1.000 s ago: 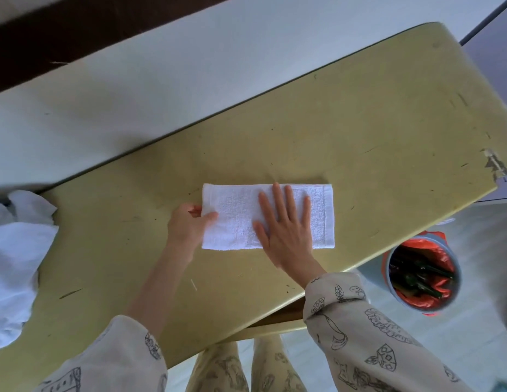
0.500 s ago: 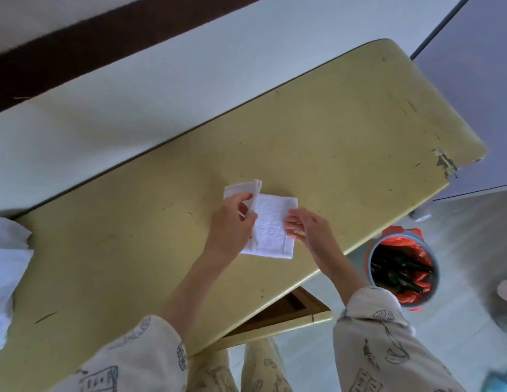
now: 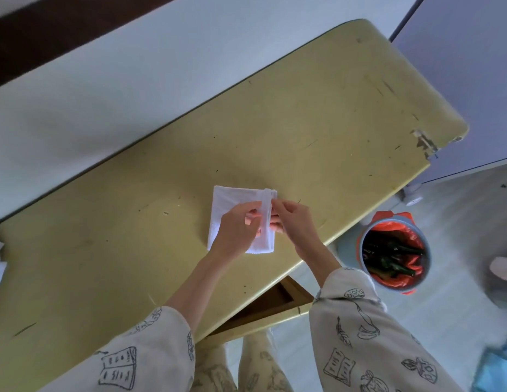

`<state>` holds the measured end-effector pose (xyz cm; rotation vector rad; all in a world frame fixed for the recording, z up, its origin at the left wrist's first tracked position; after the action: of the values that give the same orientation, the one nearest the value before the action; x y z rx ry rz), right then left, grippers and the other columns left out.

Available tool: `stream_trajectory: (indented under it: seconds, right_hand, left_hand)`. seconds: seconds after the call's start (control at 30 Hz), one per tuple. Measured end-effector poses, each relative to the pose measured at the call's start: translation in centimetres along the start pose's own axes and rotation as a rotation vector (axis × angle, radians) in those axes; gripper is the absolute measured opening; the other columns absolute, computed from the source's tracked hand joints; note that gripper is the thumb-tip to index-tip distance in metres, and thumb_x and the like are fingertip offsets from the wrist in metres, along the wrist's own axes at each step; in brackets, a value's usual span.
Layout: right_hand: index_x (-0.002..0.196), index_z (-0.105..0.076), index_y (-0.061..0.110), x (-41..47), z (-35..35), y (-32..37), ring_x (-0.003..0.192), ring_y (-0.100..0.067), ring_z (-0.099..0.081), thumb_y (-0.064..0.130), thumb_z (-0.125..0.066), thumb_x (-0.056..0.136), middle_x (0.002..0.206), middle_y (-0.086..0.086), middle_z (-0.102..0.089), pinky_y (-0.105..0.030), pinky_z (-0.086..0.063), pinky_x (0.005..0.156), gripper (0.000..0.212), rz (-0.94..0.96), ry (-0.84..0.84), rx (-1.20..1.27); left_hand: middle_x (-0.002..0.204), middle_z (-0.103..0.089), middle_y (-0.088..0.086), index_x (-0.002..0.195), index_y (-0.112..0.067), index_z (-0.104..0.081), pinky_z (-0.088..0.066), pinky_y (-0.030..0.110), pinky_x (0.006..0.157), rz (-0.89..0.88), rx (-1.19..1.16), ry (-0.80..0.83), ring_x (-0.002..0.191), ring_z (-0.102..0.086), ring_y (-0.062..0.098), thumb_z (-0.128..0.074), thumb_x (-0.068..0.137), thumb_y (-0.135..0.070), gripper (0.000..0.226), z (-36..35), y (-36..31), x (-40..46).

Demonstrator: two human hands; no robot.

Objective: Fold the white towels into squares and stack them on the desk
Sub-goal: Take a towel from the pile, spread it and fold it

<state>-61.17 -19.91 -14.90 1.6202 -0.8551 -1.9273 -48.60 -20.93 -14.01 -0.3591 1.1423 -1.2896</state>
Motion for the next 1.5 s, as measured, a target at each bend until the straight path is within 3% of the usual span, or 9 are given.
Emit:
stream_trajectory:
  seconds: [0.07, 0.17, 0.27, 0.77, 0.93, 1.17, 1.3, 1.4, 1.5]
  right_hand:
    - [0.097, -0.07, 0.004, 0.2, -0.1, 0.0, 0.083, -0.026, -0.069, 0.021, -0.062, 0.087, 0.088, -0.012, -0.072, -0.042, -0.057, 0.08, 0.021, 0.01, -0.028, -0.048]
    - [0.098, -0.068, 0.004, 0.3, -0.2, 0.0, 0.08, -0.027, -0.069, 0.014, -0.064, 0.084, 0.087, -0.01, -0.07, -0.044, -0.057, 0.08, 0.017, 0.012, -0.07, -0.097]
    - [0.092, -0.066, 0.008, 0.3, -0.3, 0.0, 0.077, -0.031, -0.068, 0.01, -0.059, 0.085, 0.085, -0.011, -0.069, -0.048, -0.056, 0.078, 0.01, 0.008, -0.112, -0.107]
    - [0.086, -0.054, 0.012, 0.1, -0.5, 0.0, 0.079, -0.027, -0.059, 0.009, -0.048, 0.089, 0.074, 0.005, -0.053, -0.048, -0.054, 0.079, 0.008, 0.102, -0.154, -0.252]
    - [0.093, -0.055, 0.01, 0.3, -0.8, -0.1, 0.077, -0.021, -0.054, 0.008, -0.046, 0.089, 0.074, 0.007, -0.052, -0.044, -0.051, 0.079, 0.01, 0.1, -0.195, -0.254]
    - [0.098, -0.054, 0.013, 0.4, -0.5, -0.7, 0.087, -0.026, -0.062, 0.012, -0.048, 0.089, 0.087, 0.001, -0.06, -0.047, -0.053, 0.081, 0.011, 0.077, -0.233, -0.2]
    - [0.108, -0.056, 0.006, -1.3, -0.8, -0.6, 0.092, -0.022, -0.055, 0.01, -0.043, 0.093, 0.11, -0.008, -0.057, -0.031, -0.044, 0.078, 0.021, 0.371, -0.391, -0.507]
    - [0.118, -0.054, 0.003, -2.2, -2.8, -1.3, 0.12, -0.03, -0.05, 0.011, -0.036, 0.09, 0.125, -0.015, -0.055, -0.043, -0.043, 0.1, 0.035, 0.801, -0.375, -0.879]
    - [0.133, -0.04, 0.002, -1.0, -3.7, -3.6, 0.136, -0.028, -0.035, 0.019, -0.029, 0.093, 0.143, -0.014, -0.043, -0.05, -0.029, 0.111, 0.045, 0.804, -0.301, -1.187]
  left_hand:
    - [0.102, -0.066, 0.006, 0.112, -0.012, -0.063, -0.054, 0.034, 0.083, 0.015, -0.098, -0.059, 0.083, -0.066, 0.02, -0.05, 0.092, -0.008, 0.024, 0.5, 0.0, -0.5]
    - [0.104, -0.062, 0.003, 0.114, -0.012, -0.062, -0.047, 0.018, 0.078, -0.117, 0.052, -0.251, 0.086, -0.06, 0.016, -0.045, 0.092, 0.0, 0.03, 2.0, 0.6, -1.5]
    - [0.107, -0.053, 0.004, 0.121, -0.01, -0.058, -0.044, 0.03, 0.087, -0.154, 0.223, -0.336, 0.097, -0.051, 0.022, -0.044, 0.091, 0.002, 0.035, 3.3, 2.6, -2.5]
    - [0.137, -0.042, 0.018, 0.133, -0.006, -0.043, -0.047, 0.044, 0.086, -0.254, 0.667, -0.229, 0.105, -0.052, 0.036, -0.06, 0.086, -0.018, 0.052, 1.5, 5.4, -3.0]
    - [0.152, -0.025, 0.012, 0.139, -0.004, -0.033, -0.04, 0.048, 0.099, -0.292, 0.812, -0.147, 0.136, -0.033, 0.034, -0.032, 0.095, -0.031, 0.052, 1.2, 6.3, -2.6]
    - [0.154, -0.012, 0.011, 0.145, -0.003, -0.017, -0.015, 0.051, 0.111, -0.33, 0.82, -0.116, 0.142, -0.005, 0.02, -0.015, 0.098, -0.033, 0.056, 0.9, 6.9, -2.4]
    - [0.155, -0.005, 0.006, 0.146, -0.005, -0.005, -0.006, 0.037, 0.117, -0.376, 0.678, -0.125, 0.143, -0.001, 0.015, -0.003, 0.098, -0.038, 0.058, 0.9, 5.9, -2.5]
    - [0.154, -0.014, 0.011, 0.145, -0.003, -0.011, -0.006, 0.036, 0.117, -0.417, 0.69, -0.164, 0.143, -0.01, 0.019, -0.008, 0.1, -0.032, 0.054, 1.1, 5.3, -1.4]
    - [0.152, -0.024, 0.014, 0.144, -0.002, -0.018, -0.017, 0.046, 0.114, -0.421, 0.765, -0.166, 0.141, -0.02, 0.024, -0.014, 0.1, -0.028, 0.052, 1.4, 5.8, 0.4]
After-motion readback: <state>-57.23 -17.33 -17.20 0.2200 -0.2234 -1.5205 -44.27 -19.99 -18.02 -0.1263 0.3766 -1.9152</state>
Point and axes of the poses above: each hand's wrist, its own x-axis towards the middle knuckle, its own z-axis out of the back of the hand, y = z × x, the point moved 2 cm from there along x, towards the middle knuckle
